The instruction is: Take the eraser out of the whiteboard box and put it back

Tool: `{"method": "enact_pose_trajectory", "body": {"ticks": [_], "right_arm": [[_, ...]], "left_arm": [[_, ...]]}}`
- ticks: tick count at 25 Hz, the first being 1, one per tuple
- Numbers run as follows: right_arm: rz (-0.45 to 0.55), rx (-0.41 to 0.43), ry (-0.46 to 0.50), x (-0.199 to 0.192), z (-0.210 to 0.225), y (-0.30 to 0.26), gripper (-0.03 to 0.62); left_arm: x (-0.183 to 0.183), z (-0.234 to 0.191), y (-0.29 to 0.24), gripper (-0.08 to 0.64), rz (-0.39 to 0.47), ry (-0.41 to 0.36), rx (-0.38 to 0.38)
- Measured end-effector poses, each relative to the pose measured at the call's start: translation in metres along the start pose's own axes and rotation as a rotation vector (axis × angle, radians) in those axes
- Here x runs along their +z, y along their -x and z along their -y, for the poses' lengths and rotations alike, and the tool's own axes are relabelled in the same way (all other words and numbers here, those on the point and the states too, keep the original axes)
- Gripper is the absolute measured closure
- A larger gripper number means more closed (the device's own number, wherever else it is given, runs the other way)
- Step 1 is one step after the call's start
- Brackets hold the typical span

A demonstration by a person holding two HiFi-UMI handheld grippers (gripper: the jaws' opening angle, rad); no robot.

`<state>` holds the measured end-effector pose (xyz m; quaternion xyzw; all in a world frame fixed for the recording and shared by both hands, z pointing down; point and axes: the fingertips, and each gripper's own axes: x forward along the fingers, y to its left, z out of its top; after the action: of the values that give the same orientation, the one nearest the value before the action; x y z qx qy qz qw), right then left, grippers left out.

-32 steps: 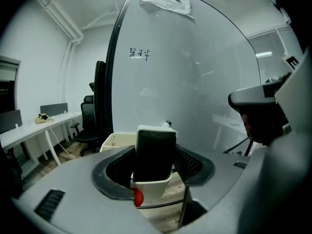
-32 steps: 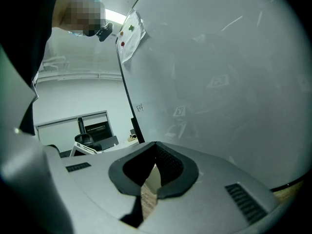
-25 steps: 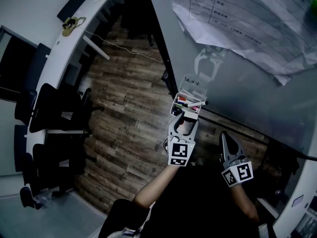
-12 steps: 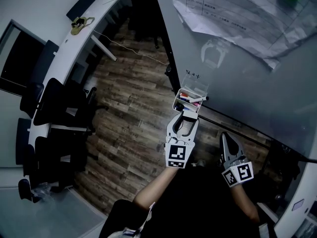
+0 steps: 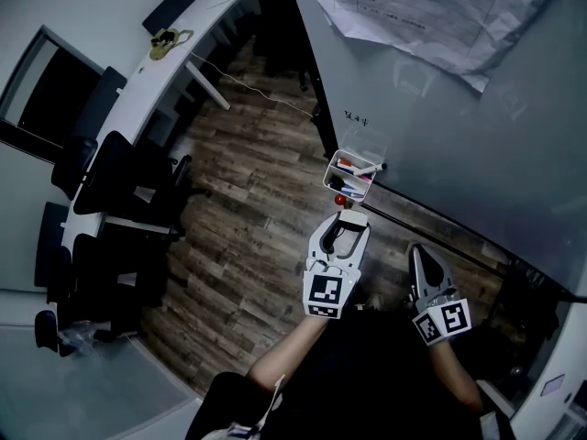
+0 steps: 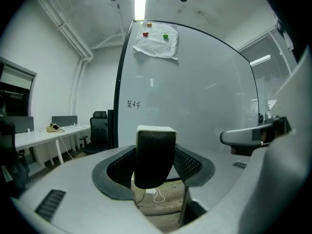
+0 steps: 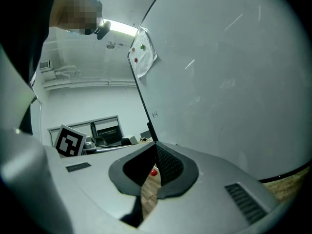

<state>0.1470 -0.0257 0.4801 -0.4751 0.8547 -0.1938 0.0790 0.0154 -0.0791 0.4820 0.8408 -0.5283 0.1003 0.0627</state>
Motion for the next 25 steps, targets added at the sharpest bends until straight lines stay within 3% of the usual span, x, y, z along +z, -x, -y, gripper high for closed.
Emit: {"method": "enact_pose_trajectory", "body": {"ticks": [13, 25], "right_arm": [[-0.010, 0.116, 0.002, -0.011, -0.043, 0.029, 0.577], [-0.032, 0.098, 0.033, -0.024, -0.092, 0.035, 0.577]], "left_arm": [[-0.006, 0.018, 0.097, 0.313, -0.008, 0.022, 0.095], [-0.006, 0.006, 0.157, 0.313, 0.039, 0.062, 0.079]]}}
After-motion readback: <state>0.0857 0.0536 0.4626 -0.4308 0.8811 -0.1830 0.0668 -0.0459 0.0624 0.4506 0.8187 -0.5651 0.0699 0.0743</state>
